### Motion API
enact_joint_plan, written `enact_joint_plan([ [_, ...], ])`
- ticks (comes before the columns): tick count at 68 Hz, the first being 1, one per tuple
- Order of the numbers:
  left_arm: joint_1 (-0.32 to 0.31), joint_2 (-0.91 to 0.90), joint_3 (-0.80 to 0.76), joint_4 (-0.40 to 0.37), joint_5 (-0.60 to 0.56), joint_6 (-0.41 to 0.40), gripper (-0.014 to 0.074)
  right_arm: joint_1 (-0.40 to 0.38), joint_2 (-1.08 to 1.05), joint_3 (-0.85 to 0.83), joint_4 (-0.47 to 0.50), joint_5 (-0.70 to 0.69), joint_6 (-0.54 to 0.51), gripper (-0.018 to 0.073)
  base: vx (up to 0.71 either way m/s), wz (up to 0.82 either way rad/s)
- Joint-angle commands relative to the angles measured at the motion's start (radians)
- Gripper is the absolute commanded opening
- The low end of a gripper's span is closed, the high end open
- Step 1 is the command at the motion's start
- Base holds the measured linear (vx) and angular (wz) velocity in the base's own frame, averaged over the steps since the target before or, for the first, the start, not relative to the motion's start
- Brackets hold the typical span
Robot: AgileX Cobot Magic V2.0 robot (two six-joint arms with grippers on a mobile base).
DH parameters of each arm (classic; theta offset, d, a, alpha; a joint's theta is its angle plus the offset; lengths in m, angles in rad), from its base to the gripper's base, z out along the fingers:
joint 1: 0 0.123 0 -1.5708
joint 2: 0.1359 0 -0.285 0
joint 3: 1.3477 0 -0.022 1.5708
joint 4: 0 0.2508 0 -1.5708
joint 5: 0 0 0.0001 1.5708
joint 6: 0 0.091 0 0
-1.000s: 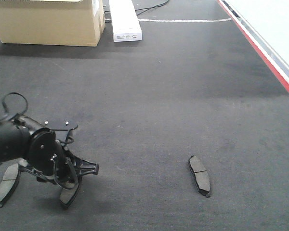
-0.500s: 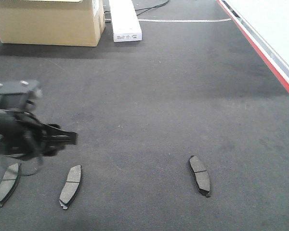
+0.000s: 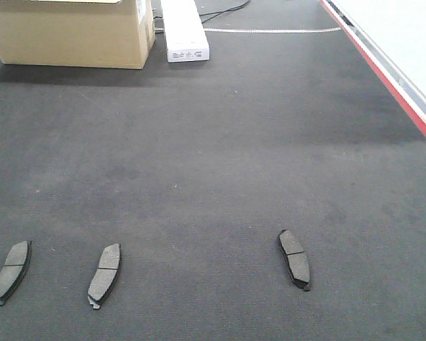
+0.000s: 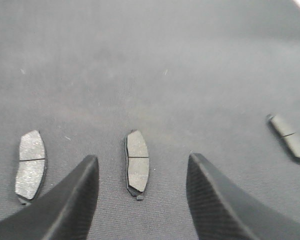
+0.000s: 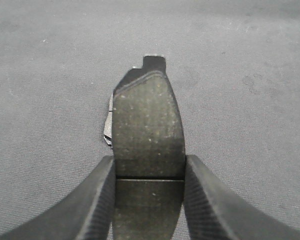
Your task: Move and align brake pads A on conveyor
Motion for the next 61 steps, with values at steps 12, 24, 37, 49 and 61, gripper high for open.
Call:
enact_joint_plan([
  [12,-0.004,-0.275,0.093,0.01,-0.056,0.073,0.0391,-0.003,0.007,-0.028,0.006,-0.084,-0.011,-0.0004,0.0,0.0],
  [24,-0.004,-0.355,0.111,0.008,-0.059,0.072,0.0391,-0.003,0.007,-0.028,0.006,-0.084,-0.011,-0.0004,0.0,0.0],
  [37,-0.004,-0.352,0.111,0.001,-0.051,0.072,0.0391,-0.003,0.007,-0.028,0.006,-0.084,-0.011,-0.0004,0.0,0.0],
  [49,-0.004,-0.352,0.111,0.001,-0.051,0.072,0.0391,-0.003,0.007,-0.028,0.006,-0.084,-0.011,-0.0004,0.0,0.0],
  [61,-0.004,-0.352,0.111,0.001,-0.051,0.072,0.0391,-0.003,0.007,-0.028,-0.001,-0.09,-0.011,-0.0004,0.0,0.0],
])
